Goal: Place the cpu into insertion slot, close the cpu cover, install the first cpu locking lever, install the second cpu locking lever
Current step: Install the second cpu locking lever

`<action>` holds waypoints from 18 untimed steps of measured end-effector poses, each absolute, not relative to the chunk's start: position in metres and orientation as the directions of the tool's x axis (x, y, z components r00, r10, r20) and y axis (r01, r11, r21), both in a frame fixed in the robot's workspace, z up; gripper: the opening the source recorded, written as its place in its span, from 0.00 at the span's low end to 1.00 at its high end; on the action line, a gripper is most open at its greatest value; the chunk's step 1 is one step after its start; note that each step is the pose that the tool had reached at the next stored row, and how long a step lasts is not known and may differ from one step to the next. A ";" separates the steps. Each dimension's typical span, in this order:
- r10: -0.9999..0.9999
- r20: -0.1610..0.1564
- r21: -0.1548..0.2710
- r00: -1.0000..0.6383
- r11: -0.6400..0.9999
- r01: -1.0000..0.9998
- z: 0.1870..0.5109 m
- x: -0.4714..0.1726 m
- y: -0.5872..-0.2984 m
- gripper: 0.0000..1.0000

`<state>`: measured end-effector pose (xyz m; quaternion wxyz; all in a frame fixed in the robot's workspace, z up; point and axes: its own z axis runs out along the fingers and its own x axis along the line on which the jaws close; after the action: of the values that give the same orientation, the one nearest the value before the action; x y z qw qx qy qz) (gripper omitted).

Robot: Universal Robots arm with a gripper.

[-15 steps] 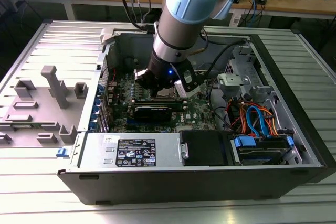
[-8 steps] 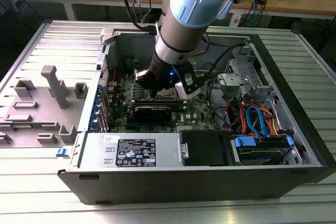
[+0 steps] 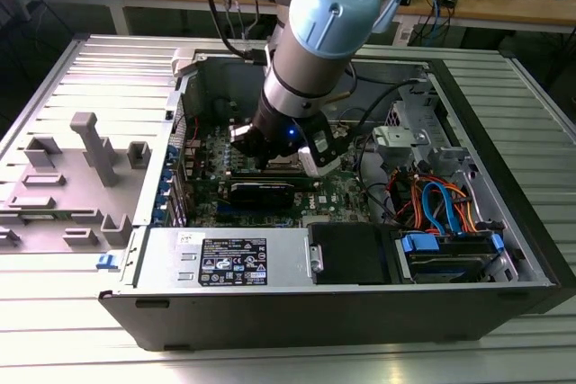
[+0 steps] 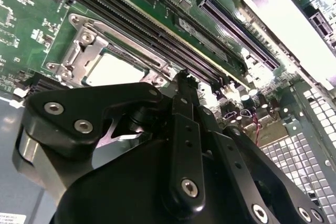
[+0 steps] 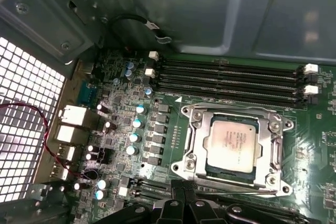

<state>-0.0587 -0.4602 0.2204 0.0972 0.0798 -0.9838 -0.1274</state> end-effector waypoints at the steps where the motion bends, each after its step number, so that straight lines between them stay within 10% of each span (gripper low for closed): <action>1: -0.182 0.171 0.268 -0.968 0.954 -0.133 0.219 -0.060 -0.460 0.11; 18: -0.201 0.072 0.267 -0.977 0.948 -0.175 0.211 -0.078 -0.459 0.11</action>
<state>-0.0777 -0.4586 0.2114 0.0494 0.0954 -0.9856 -0.1306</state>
